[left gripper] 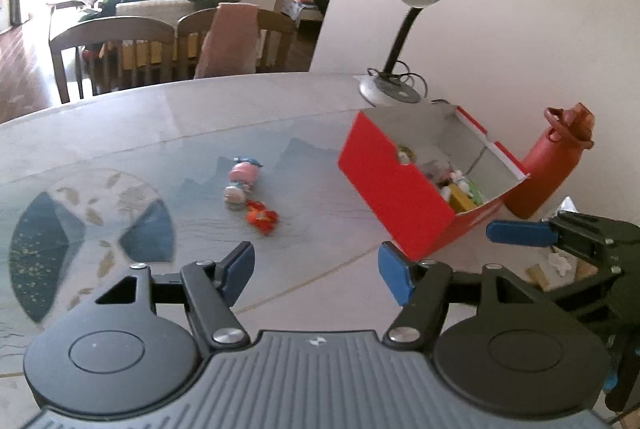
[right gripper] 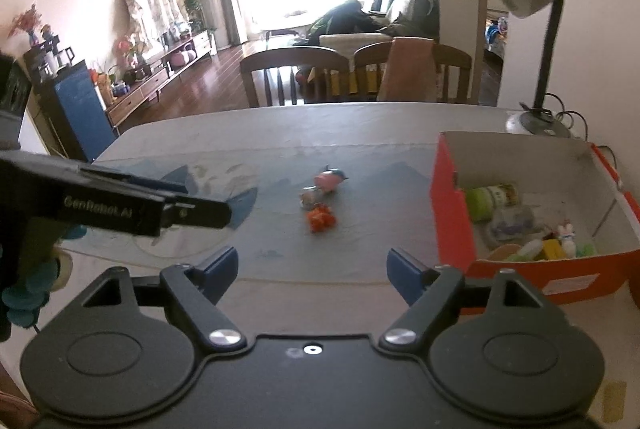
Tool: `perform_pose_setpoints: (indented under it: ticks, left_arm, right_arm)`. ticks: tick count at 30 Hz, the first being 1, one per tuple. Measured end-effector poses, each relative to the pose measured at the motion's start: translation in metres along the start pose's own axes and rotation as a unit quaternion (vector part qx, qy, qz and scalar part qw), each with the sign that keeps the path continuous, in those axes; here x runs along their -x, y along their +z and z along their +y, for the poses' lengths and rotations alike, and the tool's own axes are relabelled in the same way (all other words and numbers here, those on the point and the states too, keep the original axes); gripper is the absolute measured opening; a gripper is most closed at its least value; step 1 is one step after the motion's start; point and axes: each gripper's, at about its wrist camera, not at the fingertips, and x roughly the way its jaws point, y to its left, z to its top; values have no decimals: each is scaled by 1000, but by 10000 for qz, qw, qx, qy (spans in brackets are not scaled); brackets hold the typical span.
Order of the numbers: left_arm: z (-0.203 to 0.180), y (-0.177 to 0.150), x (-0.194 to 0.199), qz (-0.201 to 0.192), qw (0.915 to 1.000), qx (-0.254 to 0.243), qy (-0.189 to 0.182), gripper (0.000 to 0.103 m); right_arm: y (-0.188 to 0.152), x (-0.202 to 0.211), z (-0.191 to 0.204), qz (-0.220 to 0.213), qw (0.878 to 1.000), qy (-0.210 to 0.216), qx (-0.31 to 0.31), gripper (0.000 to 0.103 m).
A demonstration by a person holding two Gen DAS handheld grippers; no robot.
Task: Organize rigid objects
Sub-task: 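Withdraw both tools from the box toward the remaining figurines, then grasp the pink blue-hatted figurine with the left tool while the right tool grasps the orange horse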
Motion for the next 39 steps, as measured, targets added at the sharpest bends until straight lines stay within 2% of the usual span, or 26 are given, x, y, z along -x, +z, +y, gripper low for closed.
perform_pose_setpoints:
  ticks: [3,5,9,14,17,21,24,25,26,31,39]
  left_arm:
    - [10,3,-2,11,9999,35,105,68]
    - [16,6,-7,31,9998,73,157,75]
    - [24,15,-23,57,9997,112,193,77]
    - [35,30,-52,115,9992,206,337,77]
    - [43,38,-71,113,9991,220,345,83]
    - [52,47,-97,139,9986,325,400,85]
    - [57,52,-119,198,9982,394,402,94]
    - [57,53,-125,213,9981,376,440,101]
    - [57,55,-132,239,9980,324,485,103]
    - [60,62,-169,461,9967,166,647,103]
    - [74,65,-217,780,9936,417,698,103]
  right_arm:
    - [2,-9,6,11,10000,10,62,86]
    - [4,-16,7,-1,10000,2,73,87]
    - [7,-34,7,20,9998,55,209,88]
    - [5,-62,14,29,9965,324,771,92]
    - [7,-86,11,156,9959,355,819,92]
    - [9,-116,3,261,9946,455,895,92]
    - [9,-136,-1,301,9931,473,1028,93]
    - [10,-143,-3,331,9931,461,1027,94]
    - [10,-150,-6,365,9932,465,1001,94]
    - [8,-182,-15,485,9941,378,897,90]
    - [5,-210,-19,578,9953,276,723,81]
